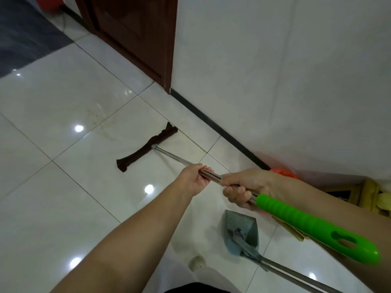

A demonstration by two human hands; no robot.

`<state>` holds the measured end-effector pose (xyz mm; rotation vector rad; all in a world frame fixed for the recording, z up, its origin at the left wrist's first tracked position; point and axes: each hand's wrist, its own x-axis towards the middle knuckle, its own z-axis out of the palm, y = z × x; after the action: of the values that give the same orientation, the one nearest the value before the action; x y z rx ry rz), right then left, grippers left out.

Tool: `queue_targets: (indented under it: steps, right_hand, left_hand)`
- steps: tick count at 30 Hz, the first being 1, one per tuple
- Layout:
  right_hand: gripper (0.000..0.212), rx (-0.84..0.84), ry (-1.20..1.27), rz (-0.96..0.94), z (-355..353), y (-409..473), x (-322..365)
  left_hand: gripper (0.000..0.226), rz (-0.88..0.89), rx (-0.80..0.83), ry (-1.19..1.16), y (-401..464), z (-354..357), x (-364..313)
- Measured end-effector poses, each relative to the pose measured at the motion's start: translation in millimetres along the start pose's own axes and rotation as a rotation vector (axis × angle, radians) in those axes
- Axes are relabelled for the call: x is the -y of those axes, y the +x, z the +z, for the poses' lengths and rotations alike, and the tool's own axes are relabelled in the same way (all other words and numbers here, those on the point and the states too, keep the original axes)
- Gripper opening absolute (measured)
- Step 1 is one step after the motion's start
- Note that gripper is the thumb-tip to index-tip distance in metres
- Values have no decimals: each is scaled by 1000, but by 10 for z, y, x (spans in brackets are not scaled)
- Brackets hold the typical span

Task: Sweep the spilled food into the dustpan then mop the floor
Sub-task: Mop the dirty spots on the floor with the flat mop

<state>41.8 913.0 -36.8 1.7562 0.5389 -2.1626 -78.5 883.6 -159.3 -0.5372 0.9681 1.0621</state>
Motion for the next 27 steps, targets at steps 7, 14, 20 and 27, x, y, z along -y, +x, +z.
queue_targets:
  steps: [7,14,20,27]
  right_hand:
    - [5,33,-74,27,899,510,824]
    - [19,46,-148,-23,1865,1038,1352]
    - [10,26,-188,-10,2224,1193,1487]
    - [17,36,-242,53,1862,783,1470]
  left_hand:
    - [27,106,-64,-2,86,-322,-1185]
    - [27,193,-180,-48,136,-801,-2206]
    - [17,190,-228,85,72,-1040,-2570]
    - [18,72,-194,226,-173,-794,-2299]
